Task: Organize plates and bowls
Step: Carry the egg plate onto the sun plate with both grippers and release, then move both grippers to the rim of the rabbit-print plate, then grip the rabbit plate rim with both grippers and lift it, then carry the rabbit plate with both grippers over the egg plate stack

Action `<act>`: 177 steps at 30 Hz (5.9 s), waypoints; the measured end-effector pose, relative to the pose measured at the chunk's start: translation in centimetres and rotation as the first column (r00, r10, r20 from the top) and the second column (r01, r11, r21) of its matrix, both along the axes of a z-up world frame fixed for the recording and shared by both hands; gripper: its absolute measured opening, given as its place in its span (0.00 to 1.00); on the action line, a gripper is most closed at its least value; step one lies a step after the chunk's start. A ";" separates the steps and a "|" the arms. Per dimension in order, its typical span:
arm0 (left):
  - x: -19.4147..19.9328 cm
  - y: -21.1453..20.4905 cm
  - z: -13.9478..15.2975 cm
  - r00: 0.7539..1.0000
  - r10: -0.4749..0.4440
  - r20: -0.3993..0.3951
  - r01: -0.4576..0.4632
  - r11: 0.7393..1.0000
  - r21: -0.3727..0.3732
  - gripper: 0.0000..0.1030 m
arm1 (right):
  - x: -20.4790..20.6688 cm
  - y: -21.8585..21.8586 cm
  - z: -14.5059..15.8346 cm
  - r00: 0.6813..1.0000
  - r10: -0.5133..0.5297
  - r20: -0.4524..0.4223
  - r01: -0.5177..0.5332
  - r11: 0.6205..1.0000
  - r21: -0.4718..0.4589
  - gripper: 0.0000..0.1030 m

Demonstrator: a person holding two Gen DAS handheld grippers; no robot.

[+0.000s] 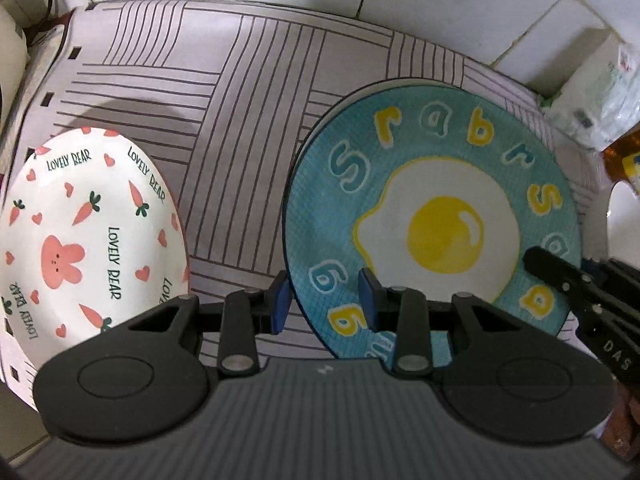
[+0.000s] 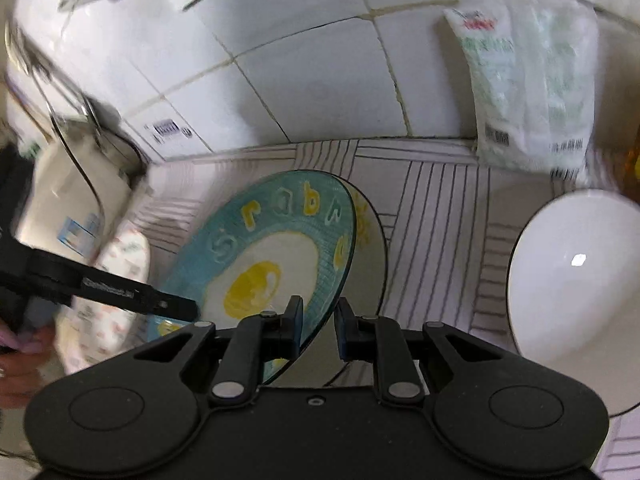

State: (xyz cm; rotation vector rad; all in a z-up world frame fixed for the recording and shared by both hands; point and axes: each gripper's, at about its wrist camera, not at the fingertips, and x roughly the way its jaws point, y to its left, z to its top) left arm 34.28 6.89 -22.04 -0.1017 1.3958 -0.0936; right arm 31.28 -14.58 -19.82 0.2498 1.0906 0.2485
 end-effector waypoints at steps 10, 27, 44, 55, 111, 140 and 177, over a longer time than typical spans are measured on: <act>-0.2 -0.3 -0.3 1.000 0.009 0.015 -0.010 1.000 0.028 0.32 | 0.0 3.5 0.2 0.997 0.074 -0.002 -0.073 0.966 -0.250 0.34; -2.2 0.3 1.1 0.998 0.046 0.053 -0.048 0.999 0.023 0.31 | -1.3 5.5 0.2 0.991 0.130 -0.020 -0.126 0.898 -0.421 0.39; -11.4 6.1 10.4 0.956 0.041 0.290 -0.034 0.999 -0.027 0.31 | -8.3 6.0 8.7 0.983 0.116 0.145 -0.093 0.983 -0.158 0.40; -15.4 9.9 17.6 0.894 -0.076 0.442 0.090 0.996 -0.012 0.38 | -10.6 10.2 13.7 0.944 0.263 0.197 -0.238 0.961 -0.143 0.45; -2.7 25.5 -1.6 0.953 -0.265 0.145 0.271 0.962 -0.027 0.32 | -5.7 25.3 -5.8 0.979 -0.187 0.085 0.185 0.982 0.035 0.23; -5.8 21.8 4.1 0.870 -0.402 0.287 0.442 0.893 -0.089 0.32 | -8.4 21.1 -1.7 0.970 -0.202 0.131 0.192 0.978 0.085 0.17; 3.3 1.8 3.8 0.691 -0.677 0.254 0.705 0.709 -0.027 0.33 | -10.0 7.4 -0.5 0.851 -0.489 0.195 0.486 0.872 0.065 0.20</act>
